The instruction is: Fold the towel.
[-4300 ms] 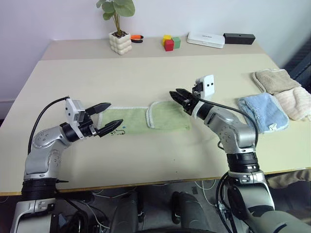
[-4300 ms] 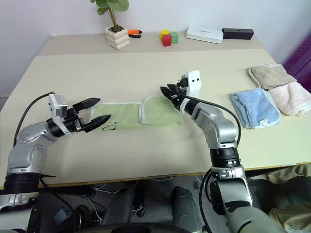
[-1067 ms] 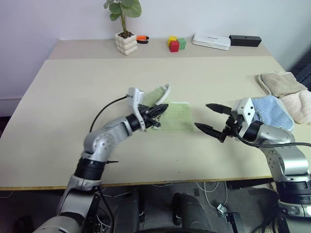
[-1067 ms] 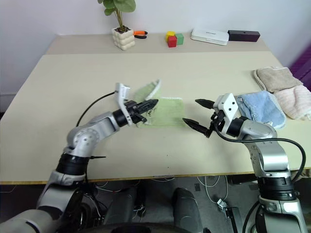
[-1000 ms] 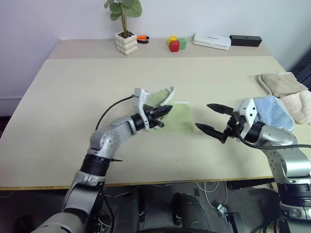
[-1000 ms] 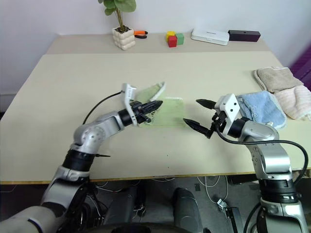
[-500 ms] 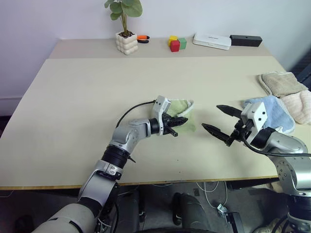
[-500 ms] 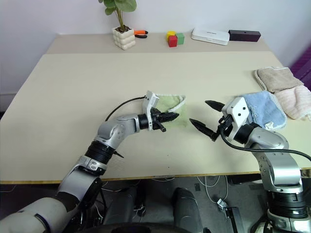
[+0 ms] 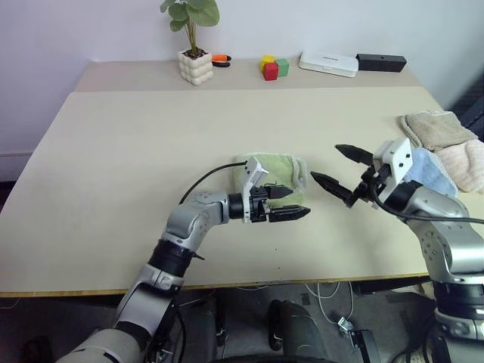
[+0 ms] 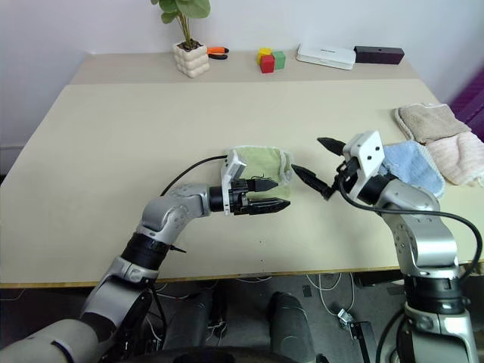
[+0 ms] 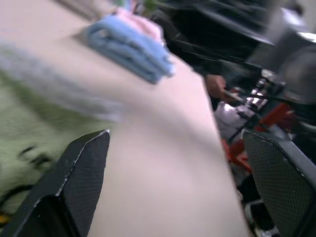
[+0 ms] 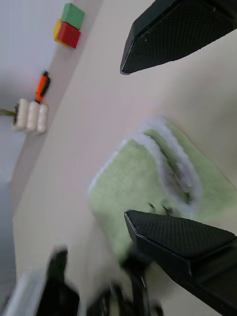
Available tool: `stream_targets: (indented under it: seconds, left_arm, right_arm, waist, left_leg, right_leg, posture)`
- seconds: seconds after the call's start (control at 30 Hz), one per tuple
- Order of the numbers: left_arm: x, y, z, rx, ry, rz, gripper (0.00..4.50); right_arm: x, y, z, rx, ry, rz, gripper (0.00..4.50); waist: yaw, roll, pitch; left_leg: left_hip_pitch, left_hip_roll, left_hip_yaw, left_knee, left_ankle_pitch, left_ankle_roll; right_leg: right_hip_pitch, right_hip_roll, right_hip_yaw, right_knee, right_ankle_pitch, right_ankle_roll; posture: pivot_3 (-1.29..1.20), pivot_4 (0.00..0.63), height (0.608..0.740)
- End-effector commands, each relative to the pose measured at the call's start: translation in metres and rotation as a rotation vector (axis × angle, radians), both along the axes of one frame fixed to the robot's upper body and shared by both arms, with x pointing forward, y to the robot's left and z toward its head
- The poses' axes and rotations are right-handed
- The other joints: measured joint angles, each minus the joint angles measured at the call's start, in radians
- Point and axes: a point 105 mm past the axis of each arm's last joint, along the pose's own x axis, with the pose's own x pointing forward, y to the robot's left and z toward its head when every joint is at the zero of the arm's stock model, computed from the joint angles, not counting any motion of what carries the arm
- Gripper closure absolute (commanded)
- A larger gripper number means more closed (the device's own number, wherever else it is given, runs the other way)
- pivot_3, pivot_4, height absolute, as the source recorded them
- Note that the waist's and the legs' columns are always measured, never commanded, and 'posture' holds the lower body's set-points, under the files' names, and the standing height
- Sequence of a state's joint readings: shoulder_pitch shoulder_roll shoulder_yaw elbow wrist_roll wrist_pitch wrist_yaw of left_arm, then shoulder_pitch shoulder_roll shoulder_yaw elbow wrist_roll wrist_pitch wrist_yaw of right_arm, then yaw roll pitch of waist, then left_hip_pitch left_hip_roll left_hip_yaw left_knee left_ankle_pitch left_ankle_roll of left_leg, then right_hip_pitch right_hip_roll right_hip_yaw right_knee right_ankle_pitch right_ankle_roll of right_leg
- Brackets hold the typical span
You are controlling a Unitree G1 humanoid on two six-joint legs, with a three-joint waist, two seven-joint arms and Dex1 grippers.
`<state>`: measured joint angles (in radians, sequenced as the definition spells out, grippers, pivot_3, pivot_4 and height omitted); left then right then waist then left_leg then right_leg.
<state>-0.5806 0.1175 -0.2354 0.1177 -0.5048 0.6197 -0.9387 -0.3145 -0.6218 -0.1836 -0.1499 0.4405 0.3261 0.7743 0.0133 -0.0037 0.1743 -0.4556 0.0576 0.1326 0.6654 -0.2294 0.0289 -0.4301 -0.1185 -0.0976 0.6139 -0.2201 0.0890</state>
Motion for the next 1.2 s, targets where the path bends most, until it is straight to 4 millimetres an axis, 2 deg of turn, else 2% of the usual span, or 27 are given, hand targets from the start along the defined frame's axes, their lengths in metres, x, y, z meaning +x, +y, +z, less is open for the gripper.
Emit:
stream_targets:
  seconds: [0.03, 0.17, 0.23, 0.33, 0.37, 0.4, 0.43, 0.5, 0.53, 0.57, 0.67, 0.73, 0.83, 0.97, 1.1, 1.2]
  left_arm:
    - [0.001, 0.013, 0.037, -0.137, -0.098, 0.027, 0.04]
    - [0.021, 0.041, 0.056, -0.212, -0.129, 0.196, 0.04]
    - [0.041, 0.057, 0.055, -0.205, -0.142, 0.334, 0.04]
    - [0.066, 0.081, 0.052, -0.232, -0.069, 0.502, 0.04]
    - [0.074, 0.087, 0.051, -0.239, -0.062, 0.558, 0.26]
    - [0.079, 0.09, 0.051, -0.245, -0.046, 0.592, 0.55]
    - [0.083, 0.09, 0.052, -0.246, -0.055, 0.62, 0.88]
    - [0.087, 0.084, 0.056, -0.263, -0.066, 0.658, 1.88]
    - [0.089, 0.081, 0.057, -0.276, -0.061, 0.672, 2.33]
    - [0.09, 0.077, 0.058, -0.278, -0.067, 0.684, 2.95]
    - [0.092, 0.067, 0.05, -0.255, -0.054, 0.711, 4.42]
    - [0.092, 0.062, 0.044, -0.231, -0.046, 0.722, 4.5]
    - [0.095, 0.05, 0.028, -0.156, -0.047, 0.739, 4.5]
    - [0.098, 0.04, 0.015, -0.088, -0.026, 0.751, 4.5]
    - [0.097, 0.03, -0.005, -0.023, -0.001, 0.733, 4.5]
    - [0.096, 0.032, -0.019, 0.023, 0.016, 0.732, 4.5]
  right_arm:
    - [0.007, 0.001, 0.017, 0.028, -0.072, -0.018, 0.0]
    - [0.014, 0.007, 0.019, 0.071, -0.08, -0.03, 0.0]
    - [0.02, 0.011, 0.019, 0.098, -0.081, -0.057, 0.0]
    - [0.03, 0.016, 0.021, 0.207, -0.068, -0.116, 0.0]
    - [0.034, 0.019, 0.02, 0.234, -0.065, -0.154, 0.0]
    - [0.037, 0.024, 0.019, 0.261, -0.06, -0.167, 0.0]
    - [0.036, 0.034, 0.018, 0.286, -0.047, -0.149, 0.25]
    - [0.034, 0.057, 0.021, 0.305, -0.046, -0.113, 0.91]
    - [0.033, 0.065, 0.025, 0.316, -0.052, -0.104, 1.31]
    - [0.035, 0.072, 0.027, 0.329, -0.049, -0.118, 1.9]
    - [0.035, 0.089, 0.03, 0.341, -0.058, -0.137, 3.42]
    - [0.036, 0.094, 0.026, 0.362, -0.032, -0.163, 4.44]
    - [0.046, 0.102, -0.011, 0.232, 0.041, -0.261, 4.44]
    - [0.053, 0.098, -0.036, 0.221, 0.134, -0.328, 4.44]
    - [0.064, 0.082, -0.073, 0.159, 0.225, -0.46, 4.44]
    - [0.065, 0.067, -0.09, 0.127, 0.254, -0.521, 4.44]
  waist:
    - [-0.001, 0.0, 0.0]
    - [-0.003, 0.0, 0.0]
    - [-0.002, 0.0, 0.0]
    - [-0.003, 0.0, 0.0]
    - [-0.002, 0.0, 0.0]
    - [-0.002, 0.0, 0.0]
    - [-0.002, 0.0, 0.0]
    - [-0.001, 0.0, 0.0]
    - [-0.001, 0.0, 0.0]
    - [-0.001, 0.0, 0.0]
    - [-0.002, 0.0, 0.0]
    - [-0.004, 0.0, 0.0]
    - [-0.005, 0.0, -0.001]
    - [-0.004, 0.0, -0.001]
    - [-0.004, 0.0, -0.001]
    - [-0.007, 0.001, -0.001]
  left_leg:
    - [0.0, 0.0, 0.0, 0.0, 0.0, 0.0]
    - [0.0, 0.0, 0.0, 0.0, 0.0, 0.0]
    - [0.0, 0.0, 0.0, 0.0, 0.0, 0.0]
    - [0.0, 0.0, 0.0, 0.001, 0.0, 0.0]
    - [0.0, 0.0, 0.0, 0.001, 0.0, 0.0]
    - [0.0, 0.0, 0.0, 0.001, 0.0, 0.0]
    - [0.0, 0.0, 0.0, 0.001, 0.0, 0.0]
    - [0.0, -0.001, 0.001, 0.001, 0.001, 0.0]
    - [-0.001, -0.001, 0.001, 0.001, 0.001, 0.0]
    - [-0.001, -0.001, 0.001, 0.001, 0.001, 0.0]
    - [-0.002, -0.003, 0.001, 0.001, 0.001, 0.0]
    - [-0.002, -0.003, 0.001, 0.001, 0.001, 0.0]
    - [-0.002, -0.002, 0.001, 0.001, 0.001, 0.0]
    - [-0.002, -0.002, 0.001, 0.001, 0.001, -0.001]
    - [-0.002, -0.003, 0.001, 0.001, 0.001, -0.001]
    - [-0.002, -0.003, 0.001, 0.001, 0.001, -0.001]
  right_leg:
    - [0.0, 0.0, 0.0, 0.0, 0.0, 0.0]
    - [0.0, 0.0, 0.0, 0.0, 0.0, 0.001]
    - [0.0, 0.0, 0.0, 0.001, 0.001, 0.002]
    - [0.0, 0.001, 0.0, 0.002, 0.002, 0.003]
    - [0.0, 0.001, 0.0, 0.002, 0.002, 0.003]
    - [0.0, 0.001, 0.0, 0.002, 0.002, 0.004]
    - [0.0, 0.001, 0.0, 0.002, 0.002, 0.004]
    - [0.0, 0.001, 0.0, 0.003, 0.002, 0.004]
    - [0.0, 0.001, 0.0, 0.003, 0.002, 0.004]
    - [0.0, 0.001, 0.0, 0.003, 0.002, 0.005]
    - [0.0, 0.001, 0.0, 0.003, 0.002, 0.005]
    - [0.0, 0.001, 0.0, 0.003, 0.002, 0.005]
    - [0.0, 0.001, -0.001, 0.003, 0.002, 0.005]
    - [0.0, 0.001, -0.001, 0.003, 0.002, 0.005]
    - [0.0, 0.001, -0.001, 0.003, 0.002, 0.005]
    - [0.0, 0.001, -0.001, 0.003, 0.002, 0.005]
  posture:
    - [0.0, 0.15, 0.74]
    - [0.0, 0.15, 0.74]
    - [0.0, 0.15, 0.74]
    - [0.0, 0.15, 0.74]
    - [0.0, 0.15, 0.74]
    - [0.0, 0.15, 0.74]
    - [0.0, 0.15, 0.74]
    - [0.0, 0.15, 0.74]
    - [0.0, 0.15, 0.74]
    - [0.0, 0.15, 0.74]
    - [0.0, 0.15, 0.74]
    - [0.0, 0.15, 0.74]
    - [0.0, 0.15, 0.74]
    - [0.0, 0.15, 0.74]
    - [0.0, 0.15, 0.74]
    - [0.0, 0.15, 0.74]
